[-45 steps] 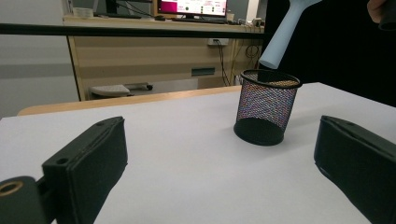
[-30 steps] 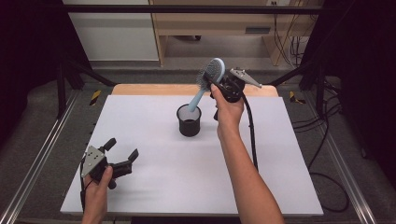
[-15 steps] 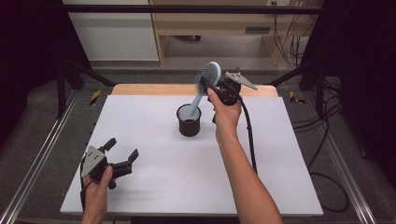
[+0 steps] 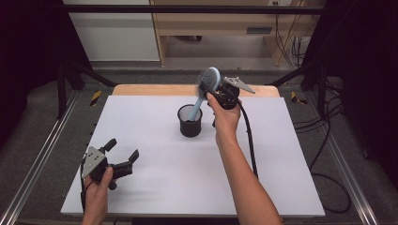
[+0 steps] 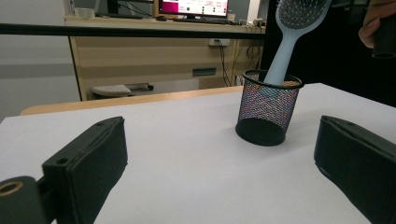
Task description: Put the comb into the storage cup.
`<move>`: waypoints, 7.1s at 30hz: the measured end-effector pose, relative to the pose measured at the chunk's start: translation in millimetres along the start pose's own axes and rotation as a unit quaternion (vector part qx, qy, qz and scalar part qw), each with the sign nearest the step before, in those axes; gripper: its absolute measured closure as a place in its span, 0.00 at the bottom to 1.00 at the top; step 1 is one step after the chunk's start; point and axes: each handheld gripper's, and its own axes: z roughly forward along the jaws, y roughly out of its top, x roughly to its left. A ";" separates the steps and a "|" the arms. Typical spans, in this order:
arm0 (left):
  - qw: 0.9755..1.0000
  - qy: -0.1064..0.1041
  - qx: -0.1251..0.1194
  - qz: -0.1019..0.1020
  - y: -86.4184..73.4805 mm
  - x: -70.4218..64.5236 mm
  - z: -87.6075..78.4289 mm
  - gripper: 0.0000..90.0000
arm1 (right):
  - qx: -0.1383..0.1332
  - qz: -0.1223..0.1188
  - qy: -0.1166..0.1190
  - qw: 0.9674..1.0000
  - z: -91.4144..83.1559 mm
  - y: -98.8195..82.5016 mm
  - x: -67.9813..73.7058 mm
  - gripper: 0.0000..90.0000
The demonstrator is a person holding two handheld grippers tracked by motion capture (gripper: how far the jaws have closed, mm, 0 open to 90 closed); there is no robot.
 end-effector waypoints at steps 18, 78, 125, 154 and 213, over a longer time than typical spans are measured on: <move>1.000 0.001 -0.001 0.000 0.3 1.3 -0.8 0.03 | 0.019 -0.007 -0.002 1.000 9.6 -20.3 2.4 0.57; 1.000 0.001 0.001 0.001 0.3 3.2 -1.2 0.03 | 0.042 0.007 -0.006 0.999 22.2 -44.7 2.9 0.55; 1.000 0.002 0.005 0.003 -0.6 3.4 -0.1 0.03 | 0.086 0.009 -0.003 0.996 7.1 -28.6 -8.1 0.05; 1.000 0.003 0.004 0.004 -0.6 4.3 -0.4 0.03 | 0.082 -0.057 0.003 0.995 -14.6 -14.4 -8.0 0.04; 1.000 0.004 0.007 0.009 -1.0 2.8 0.5 0.03 | 0.053 -0.130 0.004 0.990 -79.8 -2.2 -23.4 0.07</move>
